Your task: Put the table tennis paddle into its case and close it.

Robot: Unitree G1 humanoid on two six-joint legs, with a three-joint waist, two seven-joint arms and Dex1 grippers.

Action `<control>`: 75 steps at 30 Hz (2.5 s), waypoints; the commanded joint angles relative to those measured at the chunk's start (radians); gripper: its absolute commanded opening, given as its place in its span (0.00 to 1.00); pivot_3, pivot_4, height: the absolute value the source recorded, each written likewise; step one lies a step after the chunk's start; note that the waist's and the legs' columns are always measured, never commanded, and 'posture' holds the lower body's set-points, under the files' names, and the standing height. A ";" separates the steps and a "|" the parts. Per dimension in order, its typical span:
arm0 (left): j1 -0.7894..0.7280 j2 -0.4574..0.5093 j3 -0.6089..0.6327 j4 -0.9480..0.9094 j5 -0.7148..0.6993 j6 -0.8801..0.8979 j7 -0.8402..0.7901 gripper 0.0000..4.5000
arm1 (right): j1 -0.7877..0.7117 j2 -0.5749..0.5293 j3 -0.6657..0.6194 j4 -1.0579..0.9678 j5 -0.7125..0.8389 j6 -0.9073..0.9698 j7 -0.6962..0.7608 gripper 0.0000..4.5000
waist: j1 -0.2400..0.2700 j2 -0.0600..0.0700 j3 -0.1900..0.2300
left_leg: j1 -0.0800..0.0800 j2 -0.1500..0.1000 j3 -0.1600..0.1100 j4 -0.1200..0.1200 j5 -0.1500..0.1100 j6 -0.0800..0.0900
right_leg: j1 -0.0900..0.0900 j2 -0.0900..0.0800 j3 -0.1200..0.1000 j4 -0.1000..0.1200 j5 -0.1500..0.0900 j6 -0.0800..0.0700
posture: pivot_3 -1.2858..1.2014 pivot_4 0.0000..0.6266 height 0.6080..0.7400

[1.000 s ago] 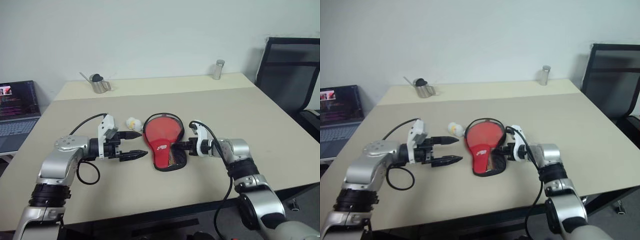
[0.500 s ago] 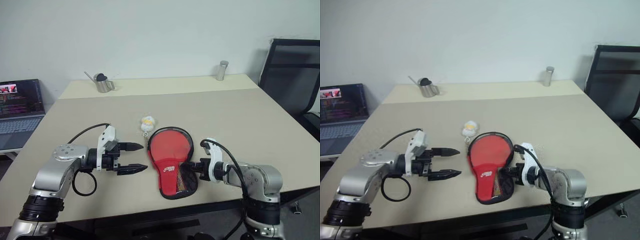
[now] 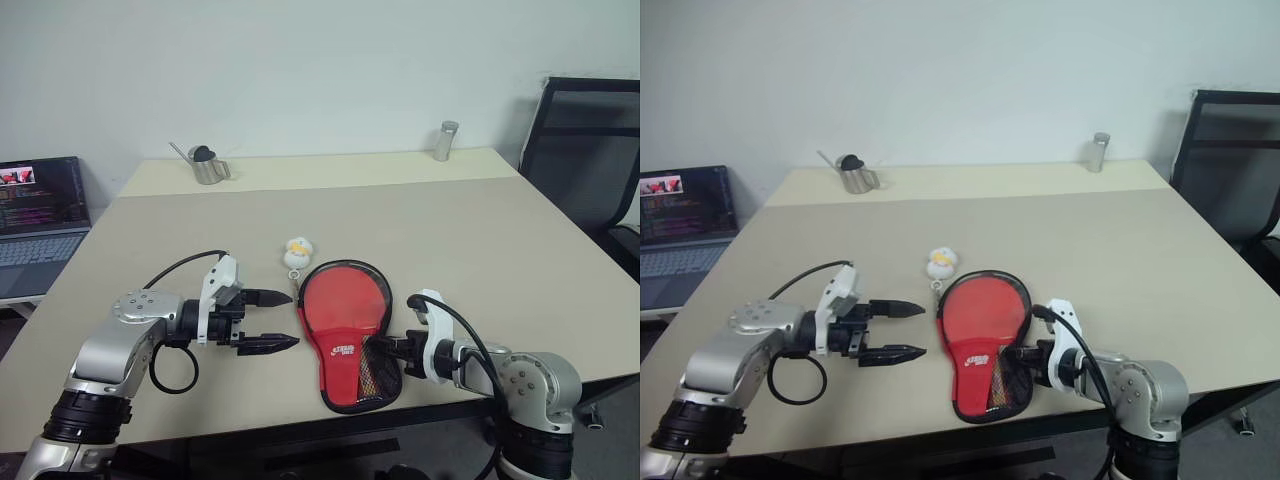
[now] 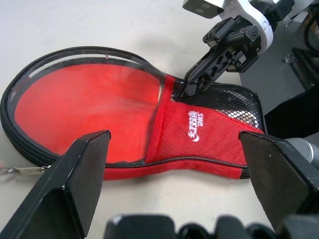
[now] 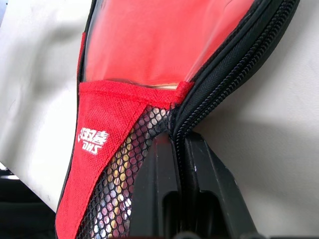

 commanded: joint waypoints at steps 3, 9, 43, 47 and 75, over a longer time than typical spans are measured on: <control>-0.006 0.009 0.001 -0.028 -0.008 -0.017 -0.004 1.00 | 0.020 -0.033 -0.021 -0.040 0.082 0.009 -0.029 0.00 | 0.000 0.000 0.000 | -0.001 0.000 -0.001 0.000 0.000 0.000 | 0.000 0.000 -0.001 -0.001 0.000 0.000 | 0.52 0.24 1.00; -0.012 0.005 -0.002 -0.021 -0.006 -0.026 -0.006 1.00 | 0.000 -0.038 -0.013 -0.031 0.089 0.009 -0.079 0.06 | 0.000 0.000 0.000 | -0.002 0.000 -0.002 -0.001 0.000 0.000 | 0.000 0.000 -0.002 -0.004 0.000 0.000 | 0.52 0.24 1.00; -0.260 -0.148 0.019 0.303 0.169 0.000 0.469 1.00 | -0.195 -0.370 0.596 0.240 -0.210 -0.843 0.342 1.00 | 0.004 -0.001 0.000 | -0.007 -0.001 -0.004 0.001 0.000 0.001 | 0.000 0.000 -0.005 -0.009 0.002 0.003 | 0.52 0.24 1.00; -0.333 -0.221 0.032 0.407 0.209 -0.033 0.596 1.00 | -0.177 -0.342 0.596 0.233 -0.227 -0.843 0.341 1.00 | 0.007 -0.001 0.000 | -0.007 0.000 -0.004 0.001 0.000 0.001 | 0.000 0.000 -0.006 -0.008 0.002 0.003 | 0.52 0.24 1.00; -0.765 -0.427 -0.044 1.294 0.467 -0.260 0.603 1.00 | -0.159 -0.258 0.612 0.249 -0.320 -0.867 0.355 1.00 | 0.024 -0.002 -0.001 | -0.008 -0.001 -0.004 0.002 0.000 0.001 | 0.001 0.000 -0.014 -0.008 0.003 0.003 | 0.52 0.24 1.00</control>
